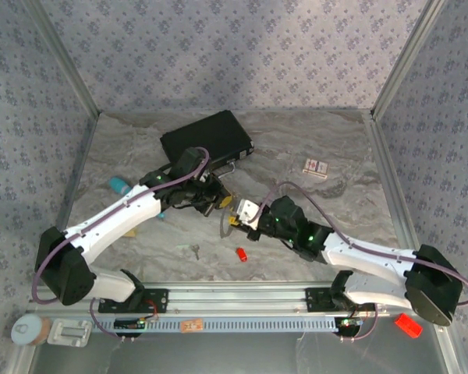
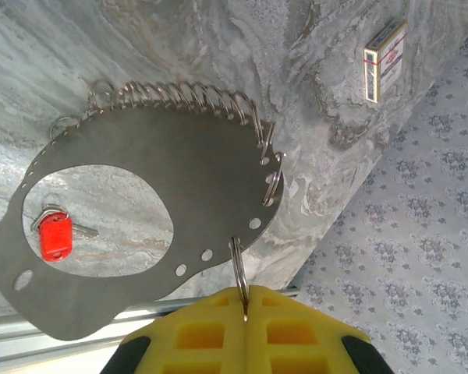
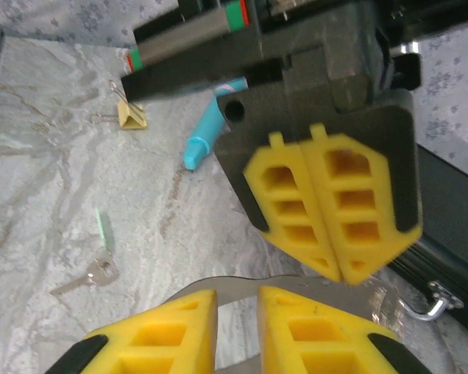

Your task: Put the keys on the keyring

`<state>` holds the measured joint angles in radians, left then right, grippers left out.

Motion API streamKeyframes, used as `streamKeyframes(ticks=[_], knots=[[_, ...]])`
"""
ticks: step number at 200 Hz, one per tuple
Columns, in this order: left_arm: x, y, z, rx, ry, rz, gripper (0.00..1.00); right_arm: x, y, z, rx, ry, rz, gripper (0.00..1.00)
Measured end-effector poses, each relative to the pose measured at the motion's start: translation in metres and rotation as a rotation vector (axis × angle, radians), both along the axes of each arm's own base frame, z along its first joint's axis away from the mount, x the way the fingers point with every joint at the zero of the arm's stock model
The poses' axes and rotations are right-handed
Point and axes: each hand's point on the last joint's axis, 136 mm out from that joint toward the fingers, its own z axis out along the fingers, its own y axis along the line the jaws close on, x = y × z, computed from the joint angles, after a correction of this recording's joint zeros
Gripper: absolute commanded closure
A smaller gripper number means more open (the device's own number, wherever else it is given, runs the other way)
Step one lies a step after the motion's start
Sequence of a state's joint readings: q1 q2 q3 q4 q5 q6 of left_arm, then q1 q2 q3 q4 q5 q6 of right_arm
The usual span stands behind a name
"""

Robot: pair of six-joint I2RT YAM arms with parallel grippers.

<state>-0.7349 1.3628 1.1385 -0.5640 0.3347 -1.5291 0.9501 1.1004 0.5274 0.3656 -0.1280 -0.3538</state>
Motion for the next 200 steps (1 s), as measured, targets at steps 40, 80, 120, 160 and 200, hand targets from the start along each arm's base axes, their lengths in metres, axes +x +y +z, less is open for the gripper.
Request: streamKeyframes(ticks=[40, 80, 120, 160, 200], knots=[[-0.003, -0.001, 0.004, -0.012, 0.026, 0.003, 1.00, 0.005, -0.016, -0.009, -0.013, -0.037, -0.053, 0.80], [-0.006, -0.003, 0.005, -0.026, 0.055, 0.007, 1.00, 0.013, -0.026, -0.005, -0.004, -0.075, -0.104, 0.76], [-0.009, -0.004, 0.006, -0.041, 0.082, 0.015, 1.00, 0.024, -0.023, -0.001, 0.022, -0.098, -0.125, 0.75], [-0.011, -0.005, 0.003, -0.056, 0.110, 0.030, 1.00, 0.032, -0.019, -0.013, -0.004, -0.095, -0.114, 0.73], [-0.014, -0.004, 0.001, -0.068, 0.116, 0.038, 1.00, 0.036, -0.014, -0.011, 0.019, -0.099, -0.096, 0.73]])
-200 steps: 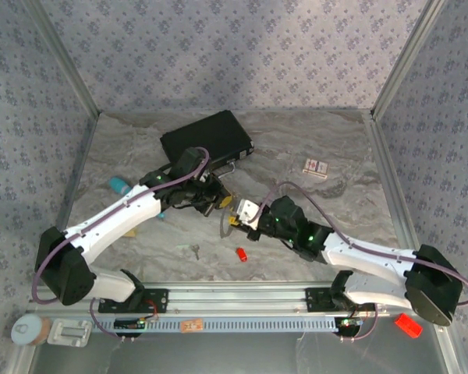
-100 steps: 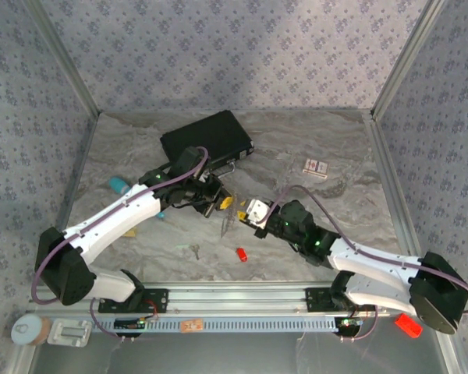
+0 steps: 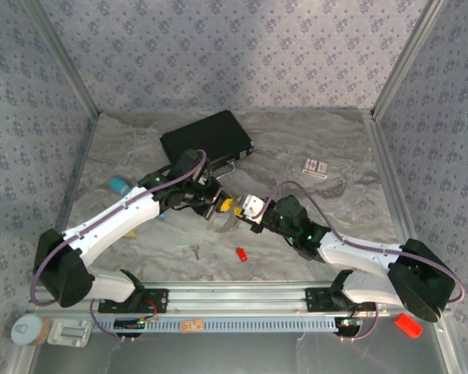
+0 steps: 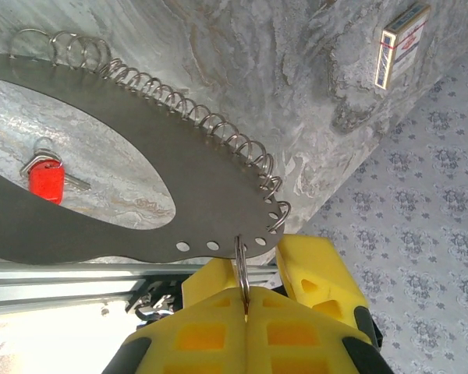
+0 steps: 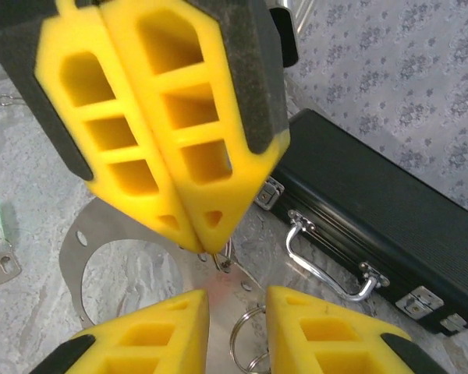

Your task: Put the keys on the keyring

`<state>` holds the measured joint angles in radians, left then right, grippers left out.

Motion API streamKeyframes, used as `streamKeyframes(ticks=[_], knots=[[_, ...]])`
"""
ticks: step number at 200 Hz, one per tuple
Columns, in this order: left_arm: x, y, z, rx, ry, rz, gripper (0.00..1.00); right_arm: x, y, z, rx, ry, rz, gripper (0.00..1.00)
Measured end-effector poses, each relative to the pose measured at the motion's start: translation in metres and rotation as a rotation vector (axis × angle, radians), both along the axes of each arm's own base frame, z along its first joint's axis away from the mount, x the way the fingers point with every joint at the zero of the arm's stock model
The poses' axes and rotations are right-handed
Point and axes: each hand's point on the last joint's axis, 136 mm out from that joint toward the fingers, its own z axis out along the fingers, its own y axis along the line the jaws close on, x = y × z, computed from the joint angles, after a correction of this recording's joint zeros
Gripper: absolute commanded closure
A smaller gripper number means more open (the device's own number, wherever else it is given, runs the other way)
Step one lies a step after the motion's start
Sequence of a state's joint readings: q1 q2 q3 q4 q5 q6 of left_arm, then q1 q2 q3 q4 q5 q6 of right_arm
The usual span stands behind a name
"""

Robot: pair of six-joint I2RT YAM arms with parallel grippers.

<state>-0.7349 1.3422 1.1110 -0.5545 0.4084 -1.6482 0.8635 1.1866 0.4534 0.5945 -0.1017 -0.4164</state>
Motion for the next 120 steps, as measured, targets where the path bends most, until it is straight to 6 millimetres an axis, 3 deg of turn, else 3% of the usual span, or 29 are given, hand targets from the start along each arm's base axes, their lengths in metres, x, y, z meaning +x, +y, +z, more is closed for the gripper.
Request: streamKeyframes(ticks=[52, 120], knots=[[-0.0011, 0.0008, -0.0005, -0.009, 0.008, 0.014, 1.00, -0.0029, 0.0064, 0.0051, 0.022, -0.009, 0.035, 0.71], [-0.0041, -0.0005, 0.0017, -0.017, 0.014, 0.012, 1.00, -0.0034, 0.0092, 0.0049, 0.025, -0.011, 0.043, 0.76]])
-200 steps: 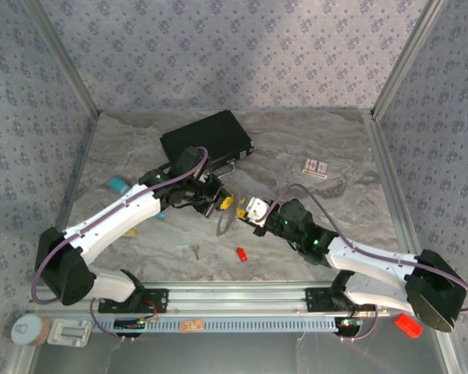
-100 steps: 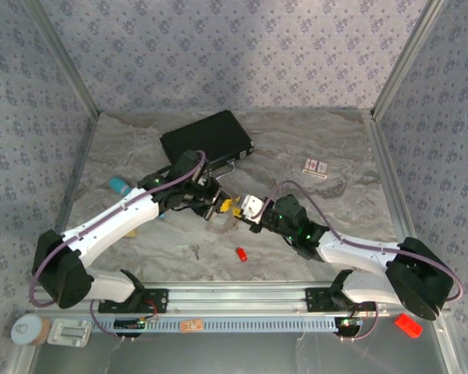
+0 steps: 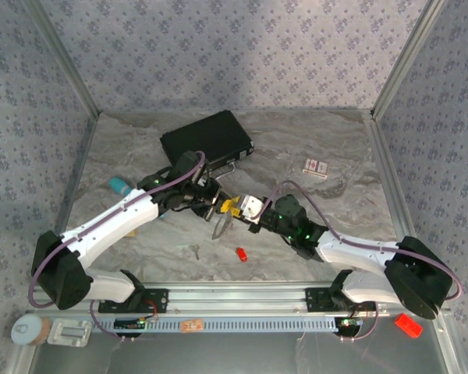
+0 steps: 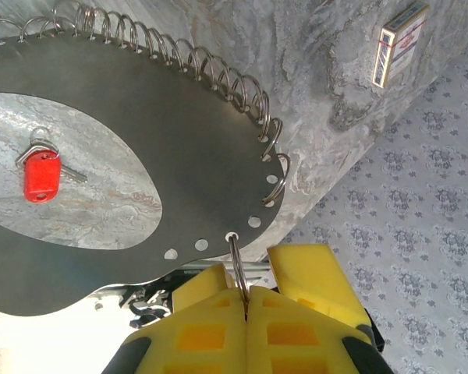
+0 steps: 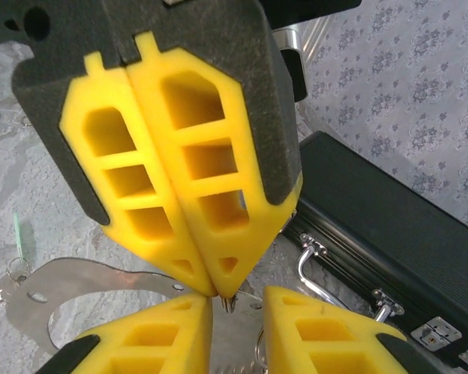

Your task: Put the keys on the keyring

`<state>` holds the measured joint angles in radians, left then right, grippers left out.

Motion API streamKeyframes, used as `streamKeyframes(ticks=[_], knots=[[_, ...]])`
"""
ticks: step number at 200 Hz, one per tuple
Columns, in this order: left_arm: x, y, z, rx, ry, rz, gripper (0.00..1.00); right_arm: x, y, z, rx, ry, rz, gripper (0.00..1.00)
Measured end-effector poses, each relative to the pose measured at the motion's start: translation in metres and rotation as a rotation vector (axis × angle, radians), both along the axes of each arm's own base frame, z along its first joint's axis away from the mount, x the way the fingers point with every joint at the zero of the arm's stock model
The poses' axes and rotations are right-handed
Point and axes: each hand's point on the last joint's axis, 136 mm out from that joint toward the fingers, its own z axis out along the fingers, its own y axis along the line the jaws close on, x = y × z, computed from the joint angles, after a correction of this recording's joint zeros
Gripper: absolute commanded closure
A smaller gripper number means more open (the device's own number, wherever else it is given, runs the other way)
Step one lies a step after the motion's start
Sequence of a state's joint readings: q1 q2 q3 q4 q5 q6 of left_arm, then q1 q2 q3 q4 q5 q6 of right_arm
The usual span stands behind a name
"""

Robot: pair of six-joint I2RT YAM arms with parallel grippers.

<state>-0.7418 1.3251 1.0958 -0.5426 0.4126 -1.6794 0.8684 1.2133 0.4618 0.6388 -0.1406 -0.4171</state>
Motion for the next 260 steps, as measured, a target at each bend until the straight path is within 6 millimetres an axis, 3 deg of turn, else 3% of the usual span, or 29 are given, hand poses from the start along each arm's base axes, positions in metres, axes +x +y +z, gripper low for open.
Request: streamKeyframes(ticks=[57, 100, 134, 144, 165, 177, 198, 231, 260], knots=[[-0.002, 0.001, 0.003, -0.010, 0.003, 0.005, 1.00, 0.002, 0.005, -0.009, -0.014, 0.012, 0.011, 0.78], [-0.002, 0.001, 0.003, -0.011, 0.007, 0.008, 1.00, 0.002, 0.009, -0.003, 0.001, 0.003, 0.022, 0.80], [-0.002, 0.002, 0.004, -0.015, 0.000, 0.015, 1.00, 0.001, 0.011, -0.002, 0.009, 0.006, 0.033, 1.00], [-0.002, 0.003, 0.004, -0.014, -0.003, 0.022, 1.00, 0.001, 0.011, -0.002, 0.010, 0.008, 0.036, 1.00], [-0.001, 0.009, 0.007, -0.014, -0.037, 0.042, 0.52, 0.001, 0.013, 0.001, 0.016, 0.008, 0.041, 1.00], [0.001, 0.018, 0.011, -0.006, -0.077, 0.073, 0.39, 0.002, 0.014, 0.002, 0.018, 0.006, 0.040, 1.00], [0.010, 0.049, 0.026, 0.031, -0.241, 0.151, 0.34, 0.002, 0.011, -0.001, 0.009, 0.024, 0.039, 1.00], [0.032, 0.102, 0.062, 0.190, -0.694, 0.195, 0.34, 0.005, 0.009, 0.001, -0.001, 0.074, 0.066, 1.00], [0.041, 0.113, 0.064, 0.421, -1.046, -0.020, 0.41, 0.005, 0.011, 0.016, 0.003, 0.106, 0.116, 1.00]])
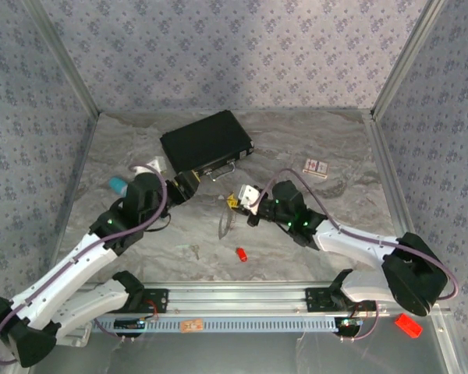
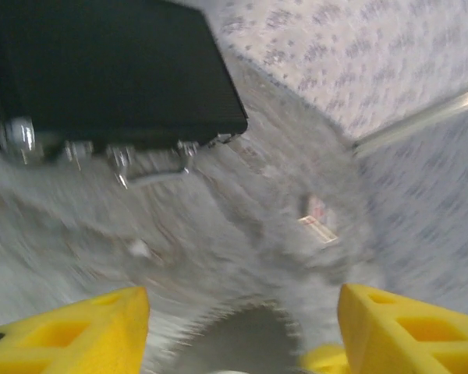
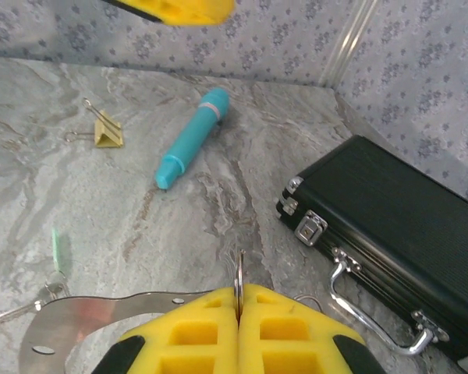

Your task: Put the keys on the keyring

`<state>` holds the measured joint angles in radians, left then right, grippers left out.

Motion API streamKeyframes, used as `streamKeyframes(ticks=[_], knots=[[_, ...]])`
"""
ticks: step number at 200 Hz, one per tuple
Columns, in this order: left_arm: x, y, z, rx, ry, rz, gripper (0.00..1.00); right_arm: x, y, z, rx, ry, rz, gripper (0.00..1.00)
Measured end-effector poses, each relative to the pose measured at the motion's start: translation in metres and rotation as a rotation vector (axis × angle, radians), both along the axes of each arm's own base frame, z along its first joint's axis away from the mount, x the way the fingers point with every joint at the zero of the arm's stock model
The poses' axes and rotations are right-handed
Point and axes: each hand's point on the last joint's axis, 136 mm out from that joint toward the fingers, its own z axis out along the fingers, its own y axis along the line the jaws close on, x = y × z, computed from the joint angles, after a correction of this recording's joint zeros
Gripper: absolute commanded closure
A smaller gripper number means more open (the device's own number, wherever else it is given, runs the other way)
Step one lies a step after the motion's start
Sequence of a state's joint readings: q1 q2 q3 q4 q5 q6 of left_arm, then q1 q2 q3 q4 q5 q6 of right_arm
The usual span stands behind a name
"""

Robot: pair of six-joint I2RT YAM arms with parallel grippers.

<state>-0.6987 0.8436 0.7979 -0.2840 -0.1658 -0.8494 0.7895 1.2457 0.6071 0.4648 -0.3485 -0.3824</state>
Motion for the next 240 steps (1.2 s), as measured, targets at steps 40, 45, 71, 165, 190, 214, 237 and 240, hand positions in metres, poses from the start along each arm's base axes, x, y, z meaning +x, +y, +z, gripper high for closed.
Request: streamKeyframes(ticks=[40, 45, 71, 165, 190, 214, 237, 240], knots=[[-0.018, -0.019, -0.029, 0.449, -0.314, -0.396, 0.51, -0.010, 0.000, 0.019, -0.010, 0.035, 0.082, 1.00], [-0.021, -0.021, -0.031, 0.477, -0.353, -0.436, 0.54, -0.012, 0.000, 0.021, -0.014, 0.037, 0.092, 1.00], [-0.045, -0.034, -0.045, 0.602, -0.555, -0.656, 0.64, -0.020, 0.002, 0.024, -0.053, 0.036, 0.151, 1.00], [-0.074, -0.076, -0.056, 0.617, -0.816, -0.967, 0.74, -0.045, 0.010, 0.028, -0.147, 0.031, 0.297, 1.00], [-0.076, -0.079, -0.051, 0.601, -0.841, -0.973, 0.75, -0.045, 0.011, 0.023, -0.168, 0.044, 0.304, 1.00], [-0.076, -0.081, -0.048, 0.596, -0.859, -0.970, 0.78, -0.046, 0.012, 0.016, -0.191, 0.060, 0.311, 1.00], [-0.077, -0.081, -0.047, 0.589, -0.863, -0.975, 0.80, -0.046, 0.011, 0.012, -0.203, 0.066, 0.315, 1.00], [-0.078, -0.082, -0.047, 0.588, -0.864, -0.978, 0.80, -0.047, 0.012, 0.012, -0.204, 0.067, 0.316, 1.00]])
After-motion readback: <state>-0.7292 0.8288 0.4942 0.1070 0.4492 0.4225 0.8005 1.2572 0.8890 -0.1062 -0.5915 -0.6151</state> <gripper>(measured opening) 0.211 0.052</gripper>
